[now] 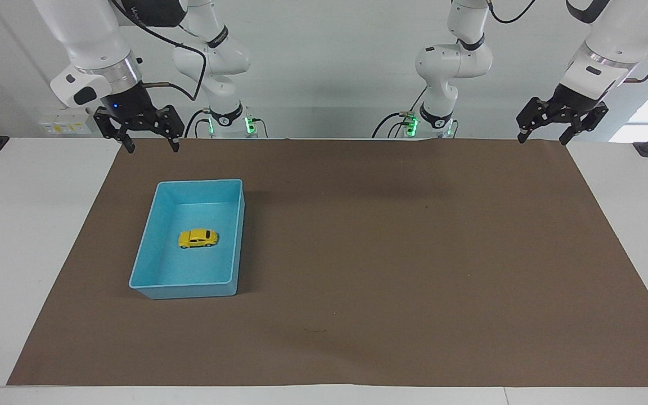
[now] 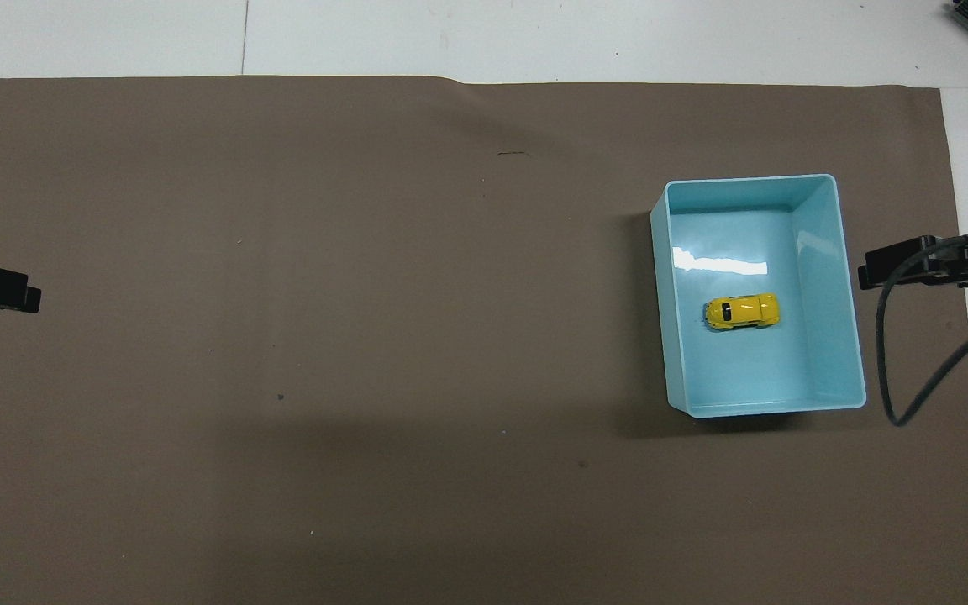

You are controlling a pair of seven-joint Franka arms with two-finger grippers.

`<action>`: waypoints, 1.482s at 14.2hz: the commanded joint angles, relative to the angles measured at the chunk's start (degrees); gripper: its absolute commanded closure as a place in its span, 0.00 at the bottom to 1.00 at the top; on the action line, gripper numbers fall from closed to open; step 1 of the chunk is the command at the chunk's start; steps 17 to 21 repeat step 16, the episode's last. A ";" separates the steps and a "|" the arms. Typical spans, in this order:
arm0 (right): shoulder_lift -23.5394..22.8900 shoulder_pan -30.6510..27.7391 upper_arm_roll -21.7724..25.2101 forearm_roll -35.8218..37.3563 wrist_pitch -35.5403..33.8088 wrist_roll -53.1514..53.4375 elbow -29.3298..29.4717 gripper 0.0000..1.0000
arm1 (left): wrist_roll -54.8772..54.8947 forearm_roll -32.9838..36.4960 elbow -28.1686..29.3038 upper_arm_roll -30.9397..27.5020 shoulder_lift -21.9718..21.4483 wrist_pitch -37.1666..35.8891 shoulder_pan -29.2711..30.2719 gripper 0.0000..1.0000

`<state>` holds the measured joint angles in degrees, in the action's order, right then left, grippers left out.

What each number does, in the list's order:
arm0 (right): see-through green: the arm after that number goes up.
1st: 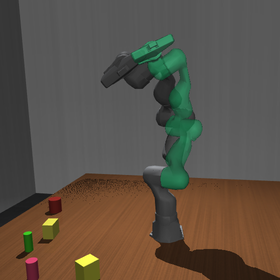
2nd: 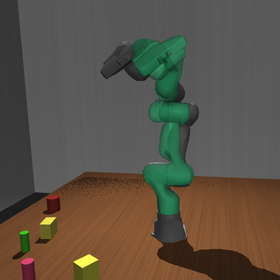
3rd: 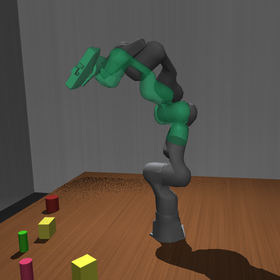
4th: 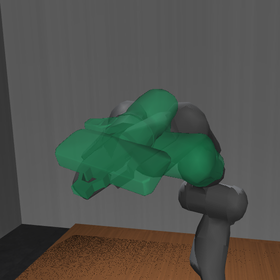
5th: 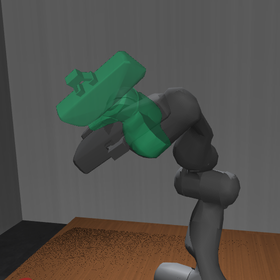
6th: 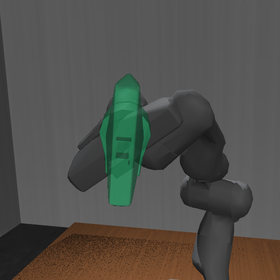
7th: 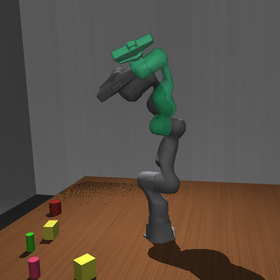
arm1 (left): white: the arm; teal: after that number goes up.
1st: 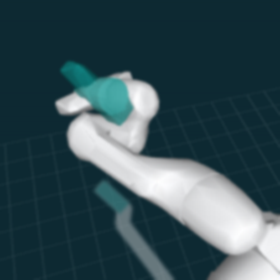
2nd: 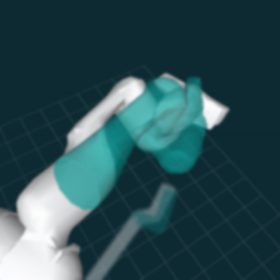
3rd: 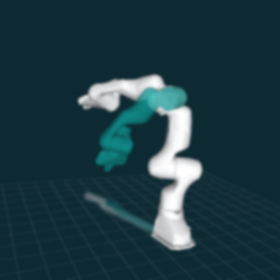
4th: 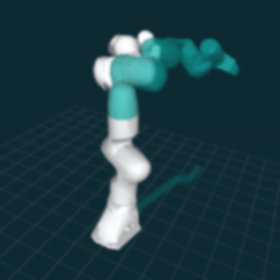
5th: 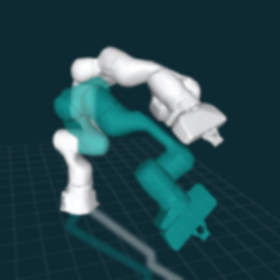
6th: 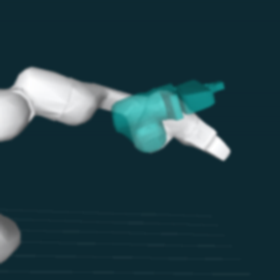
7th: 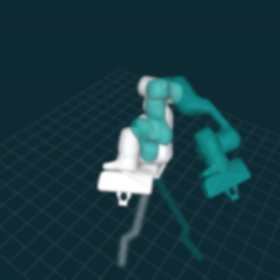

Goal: Wind up and store yellow beetle car

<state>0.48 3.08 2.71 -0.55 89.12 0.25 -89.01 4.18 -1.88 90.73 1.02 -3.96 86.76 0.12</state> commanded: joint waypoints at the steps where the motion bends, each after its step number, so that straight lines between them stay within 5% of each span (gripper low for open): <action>1: 0.13 -0.18 -0.16 -0.85 0.53 0.80 0.07 0.00 | 0.04 0.04 0.67 0.13 -1.13 -0.71 0.32 0.00; 21: 0.22 -0.18 -0.34 -0.76 1.58 1.06 -0.02 0.00 | 0.04 0.04 0.67 0.13 -1.13 -0.71 0.32 0.00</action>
